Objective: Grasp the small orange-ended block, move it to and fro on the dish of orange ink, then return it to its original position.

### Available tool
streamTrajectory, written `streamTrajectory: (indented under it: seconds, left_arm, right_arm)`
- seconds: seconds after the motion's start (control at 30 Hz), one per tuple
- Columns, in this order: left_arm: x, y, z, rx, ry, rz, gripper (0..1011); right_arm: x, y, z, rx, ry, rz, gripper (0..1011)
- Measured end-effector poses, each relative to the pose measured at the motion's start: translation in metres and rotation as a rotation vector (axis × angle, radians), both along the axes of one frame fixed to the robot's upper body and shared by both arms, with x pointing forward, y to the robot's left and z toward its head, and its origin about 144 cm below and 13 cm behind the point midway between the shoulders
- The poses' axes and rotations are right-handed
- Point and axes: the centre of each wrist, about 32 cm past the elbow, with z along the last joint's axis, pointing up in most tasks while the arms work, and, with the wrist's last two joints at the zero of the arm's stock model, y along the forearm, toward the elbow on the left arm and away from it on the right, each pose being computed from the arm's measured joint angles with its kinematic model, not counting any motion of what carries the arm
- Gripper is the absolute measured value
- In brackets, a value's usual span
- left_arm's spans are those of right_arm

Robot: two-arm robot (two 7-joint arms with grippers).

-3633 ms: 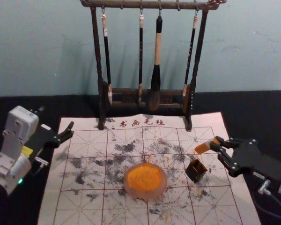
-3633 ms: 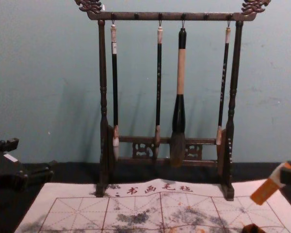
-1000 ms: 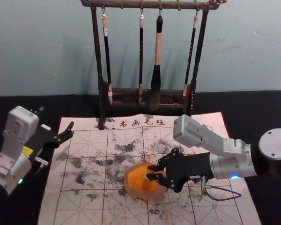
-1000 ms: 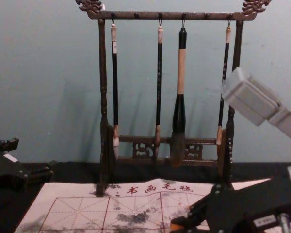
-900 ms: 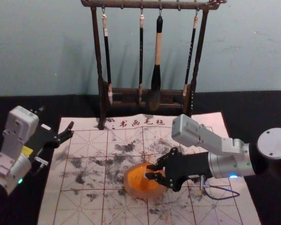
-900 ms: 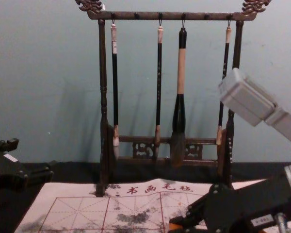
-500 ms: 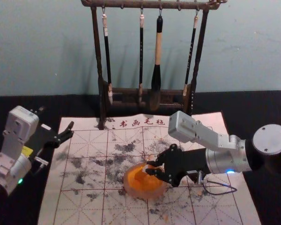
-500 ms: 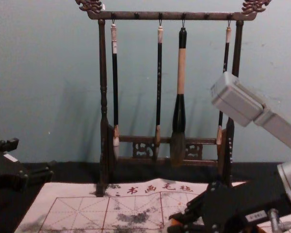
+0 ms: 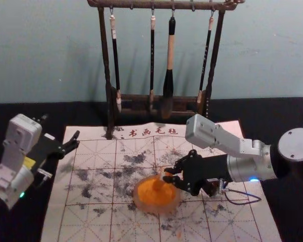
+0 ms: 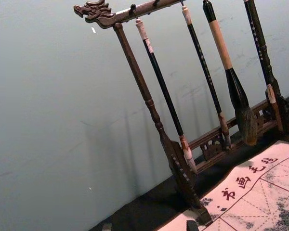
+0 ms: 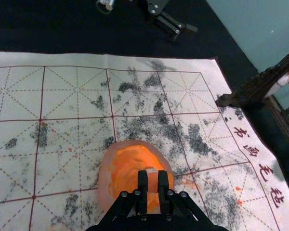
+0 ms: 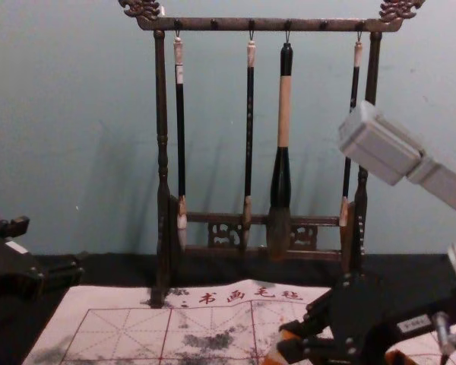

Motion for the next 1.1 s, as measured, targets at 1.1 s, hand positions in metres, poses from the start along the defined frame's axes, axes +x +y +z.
streamTrajectory:
  seconds: [1.1]
  left_arm:
    - [0.0, 0.0, 0.0, 0.0, 0.0, 0.0, 1001]
  right_arm:
    - [-0.005, 0.013, 0.012, -0.071, 0.034, 0.043, 107]
